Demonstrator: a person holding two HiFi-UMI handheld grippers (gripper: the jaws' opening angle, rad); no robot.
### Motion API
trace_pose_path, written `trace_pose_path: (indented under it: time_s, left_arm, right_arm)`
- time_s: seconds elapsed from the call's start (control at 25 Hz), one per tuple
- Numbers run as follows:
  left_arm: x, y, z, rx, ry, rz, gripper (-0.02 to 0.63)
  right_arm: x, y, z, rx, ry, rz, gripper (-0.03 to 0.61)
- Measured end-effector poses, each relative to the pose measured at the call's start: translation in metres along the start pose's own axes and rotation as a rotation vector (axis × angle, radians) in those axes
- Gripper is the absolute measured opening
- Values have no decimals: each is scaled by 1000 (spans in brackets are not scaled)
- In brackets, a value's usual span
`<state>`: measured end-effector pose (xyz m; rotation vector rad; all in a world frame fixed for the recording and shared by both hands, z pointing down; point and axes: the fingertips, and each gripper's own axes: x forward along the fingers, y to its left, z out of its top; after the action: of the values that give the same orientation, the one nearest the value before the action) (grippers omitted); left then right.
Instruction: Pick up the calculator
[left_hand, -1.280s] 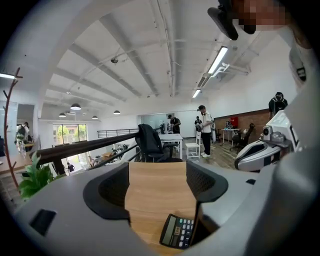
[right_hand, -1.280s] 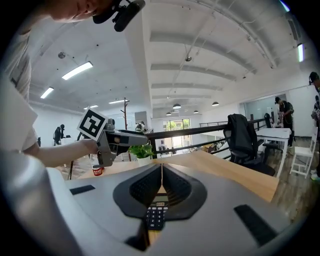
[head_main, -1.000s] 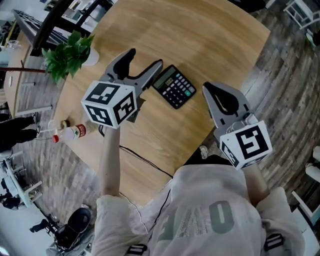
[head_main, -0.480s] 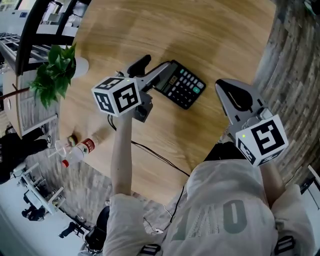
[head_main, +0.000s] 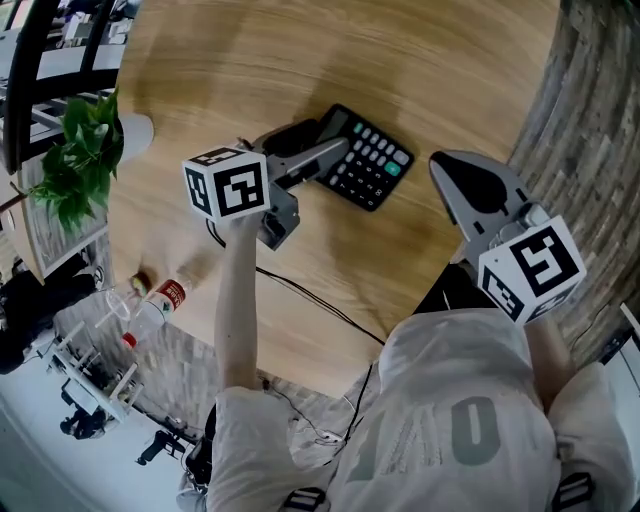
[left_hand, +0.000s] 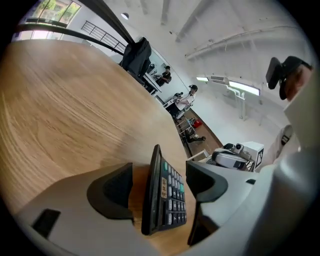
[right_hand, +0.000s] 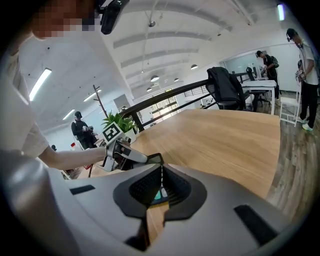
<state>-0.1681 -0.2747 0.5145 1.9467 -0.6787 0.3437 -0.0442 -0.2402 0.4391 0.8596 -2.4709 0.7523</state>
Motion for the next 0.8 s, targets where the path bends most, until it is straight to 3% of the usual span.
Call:
trace_pose_path:
  time_s: [0.12, 0.24, 0.4, 0.52, 0.64, 0.8]
  left_arm:
    - [4, -3, 2, -30, -9, -47, 337]
    - [8, -6, 1, -44, -2, -83, 336]
    - [16, -18, -13, -46, 86, -129, 336]
    - [18, -19, -24, -47, 148, -135, 331]
    - [18, -14, -24, -80, 146, -132, 307]
    - [17, -11, -29, -60, 164, -92, 244]
  right_arm:
    - [4, 1, -4, -2, 14, 8, 21]
    - [9, 5, -5, 76, 8, 52, 21]
    - [14, 8, -4, 119, 4, 81, 21]
    - [20, 12, -7, 112, 15, 93, 21]
    - [24, 15, -11, 113, 26, 103, 21]
    - [21, 20, -14, 118, 33, 114, 21]
